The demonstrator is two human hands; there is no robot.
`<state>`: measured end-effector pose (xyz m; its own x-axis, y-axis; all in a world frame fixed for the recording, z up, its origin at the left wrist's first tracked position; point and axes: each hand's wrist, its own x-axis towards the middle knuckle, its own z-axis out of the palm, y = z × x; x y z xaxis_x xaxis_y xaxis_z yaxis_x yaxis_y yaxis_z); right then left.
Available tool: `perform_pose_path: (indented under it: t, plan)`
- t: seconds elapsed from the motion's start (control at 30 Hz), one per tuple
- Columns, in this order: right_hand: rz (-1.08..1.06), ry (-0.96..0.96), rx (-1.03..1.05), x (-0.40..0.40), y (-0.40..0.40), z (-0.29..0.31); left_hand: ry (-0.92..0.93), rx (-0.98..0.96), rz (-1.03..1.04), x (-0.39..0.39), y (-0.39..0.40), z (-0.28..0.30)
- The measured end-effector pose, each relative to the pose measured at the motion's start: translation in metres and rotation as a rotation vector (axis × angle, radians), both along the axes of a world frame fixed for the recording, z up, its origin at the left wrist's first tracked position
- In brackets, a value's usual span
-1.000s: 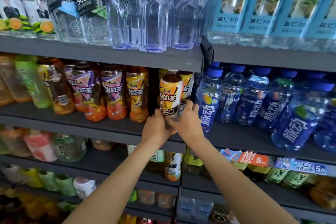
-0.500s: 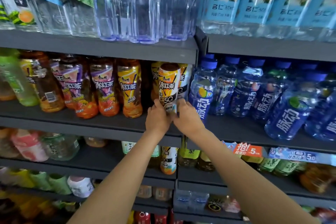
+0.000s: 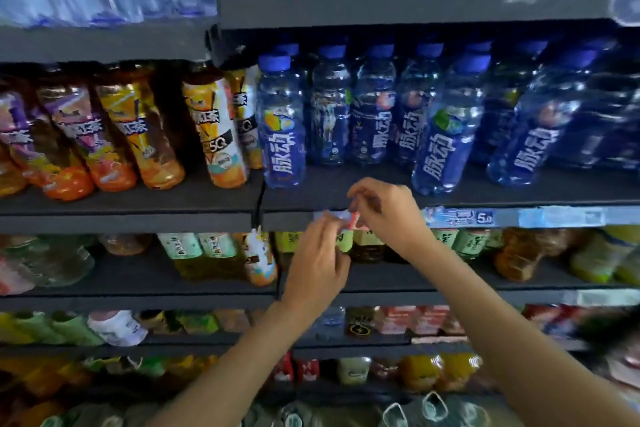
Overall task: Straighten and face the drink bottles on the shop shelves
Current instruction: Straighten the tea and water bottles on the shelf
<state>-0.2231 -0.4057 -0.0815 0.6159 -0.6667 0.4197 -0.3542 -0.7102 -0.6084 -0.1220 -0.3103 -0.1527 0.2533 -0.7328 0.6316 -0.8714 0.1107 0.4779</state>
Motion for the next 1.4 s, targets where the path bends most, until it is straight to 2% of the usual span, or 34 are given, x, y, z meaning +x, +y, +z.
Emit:
perform_pose_path:
  t: [0.2, 0.3, 0.4, 0.53, 0.7, 0.83, 1.07, 1.2, 1.27, 1.33, 1.4]
  plan:
    - [-0.161, 0.097, 0.109, -0.138, -0.051, -0.047, 0.055, 0.213, -0.077, -0.107, -0.058, -0.022]
    - [-0.395, 0.116, 0.208, -0.198, -0.078, -0.078, 0.115, 0.433, -0.101, -0.162, -0.087, -0.029]
    - [-0.555, 0.066, 0.39, -0.242, -0.107, -0.11, 0.11, 0.54, -0.089, -0.204, -0.111, -0.037]
    - [-0.688, -0.003, 0.555, -0.276, -0.151, -0.122, 0.203, 0.611, -0.027, -0.235, -0.125, -0.039]
    - [-0.573, -0.113, 0.568, -0.273, -0.183, -0.136, 0.191, 0.651, 0.034, -0.24, -0.123, -0.042]
    - [-0.59, -0.181, 0.582, -0.272, -0.196, -0.151, 0.171, 0.647, 0.069, -0.234, -0.122, -0.045]
    - [-0.519, -0.229, 0.471, -0.277, -0.198, -0.167, 0.153, 0.641, 0.059, -0.244, -0.116, -0.058]
    - [-0.328, -0.113, 0.357, -0.291, -0.168, -0.166, 0.172, 0.647, 0.021, -0.248, -0.122, -0.056]
    - [-0.205, 0.001, 0.243, -0.295, -0.145, -0.164, 0.216, 0.737, -0.045, -0.247, -0.127, -0.056]
    - [-0.074, 0.064, 0.203, -0.288, -0.118, -0.154, 0.294, 0.869, -0.119, -0.238, -0.127, -0.061]
    - [0.039, 0.061, 0.248, -0.273, -0.094, -0.137, 0.455, 0.92, -0.19, -0.227, -0.114, -0.055]
